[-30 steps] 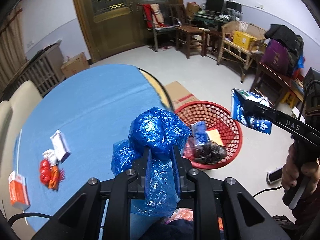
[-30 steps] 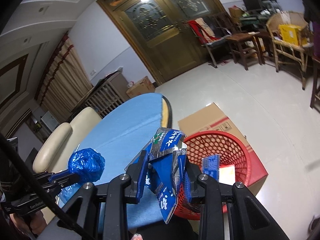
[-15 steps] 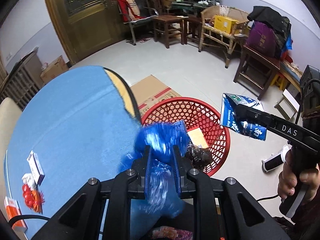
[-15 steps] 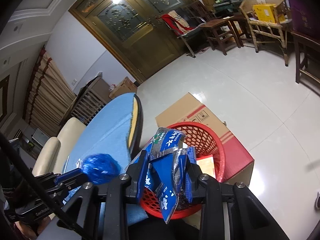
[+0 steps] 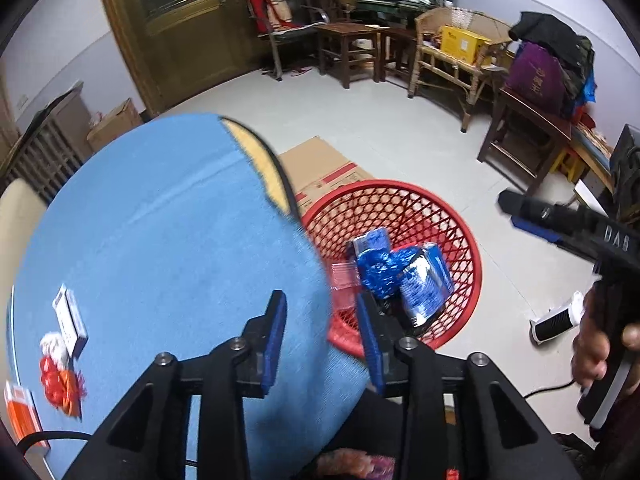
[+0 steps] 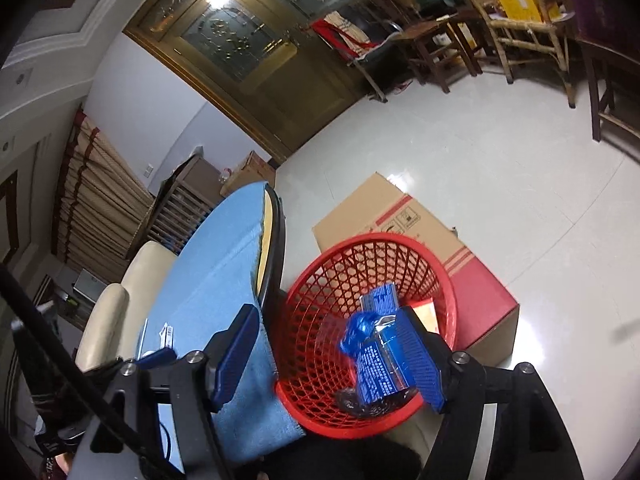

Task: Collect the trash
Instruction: 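Open both grippers to drop the bag and wrapper into the wastebasket, then move both tools back over the table toward the red bag and white box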

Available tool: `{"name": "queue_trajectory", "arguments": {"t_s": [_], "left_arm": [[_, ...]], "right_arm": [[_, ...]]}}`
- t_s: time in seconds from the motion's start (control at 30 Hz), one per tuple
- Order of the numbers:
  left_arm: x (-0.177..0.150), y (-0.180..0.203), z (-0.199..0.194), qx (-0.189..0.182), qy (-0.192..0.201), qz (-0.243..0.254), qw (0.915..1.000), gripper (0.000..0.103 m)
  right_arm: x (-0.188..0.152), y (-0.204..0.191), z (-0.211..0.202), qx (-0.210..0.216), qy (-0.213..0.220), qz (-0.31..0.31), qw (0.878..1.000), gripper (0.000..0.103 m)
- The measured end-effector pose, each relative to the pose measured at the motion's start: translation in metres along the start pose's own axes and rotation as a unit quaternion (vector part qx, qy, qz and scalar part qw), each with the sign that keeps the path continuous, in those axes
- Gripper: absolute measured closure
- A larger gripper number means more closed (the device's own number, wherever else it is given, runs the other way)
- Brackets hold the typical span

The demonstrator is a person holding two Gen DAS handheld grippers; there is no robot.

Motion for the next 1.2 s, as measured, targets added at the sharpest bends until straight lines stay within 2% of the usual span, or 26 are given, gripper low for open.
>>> {"name": "queue_trajectory", "arguments": {"t_s": [0.1, 0.3, 0.63, 0.8, 0.93, 1.1, 1.2], "left_arm": [[-0.016, -0.015, -0.008, 0.011, -0.004, -0.016, 0.9998, 0.055], [-0.049, -0.052, -0.032, 0.029, -0.014, -0.077, 0.9965, 0.054], [-0.074, -0.109, -0.079, 0.081, 0.031, -0.125, 0.9883, 0.051], [-0.097, -0.143, -0.091, 0.106, 0.035, -0.157, 0.9813, 0.051], [-0.119, -0.187, -0.105, 0.141, 0.04, -0.193, 0.9702, 0.051], [-0.154, -0.254, -0.126, 0.194, 0.044, -0.259, 0.9453, 0.051], [-0.168, -0.282, -0.135, 0.218, 0.043, -0.281, 0.9335, 0.051]], "right_arm": [[0.002, -0.001, -0.002, 0.002, 0.003, 0.001, 1.0, 0.028], [-0.002, -0.019, 0.001, 0.013, -0.004, -0.017, 1.0, 0.028], [-0.02, -0.064, 0.01, 0.023, -0.023, -0.067, 0.997, 0.029], [-0.034, -0.089, 0.019, 0.027, -0.038, -0.093, 0.995, 0.029], [-0.047, -0.107, 0.029, 0.031, -0.054, -0.112, 0.992, 0.029], [-0.072, -0.145, 0.051, 0.048, -0.088, -0.152, 0.983, 0.029], [-0.091, -0.171, 0.069, 0.061, -0.114, -0.176, 0.976, 0.03]]}}
Point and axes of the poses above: each gripper's, at about its wrist camera, not at the fingertips, and z roughly the way its jaws point, y to its right, x to its top, the point moved 9 cm from there along z, roughly the way its jaws point, and after that the axes turned 11 degrees about y, right-handed, at the moved point
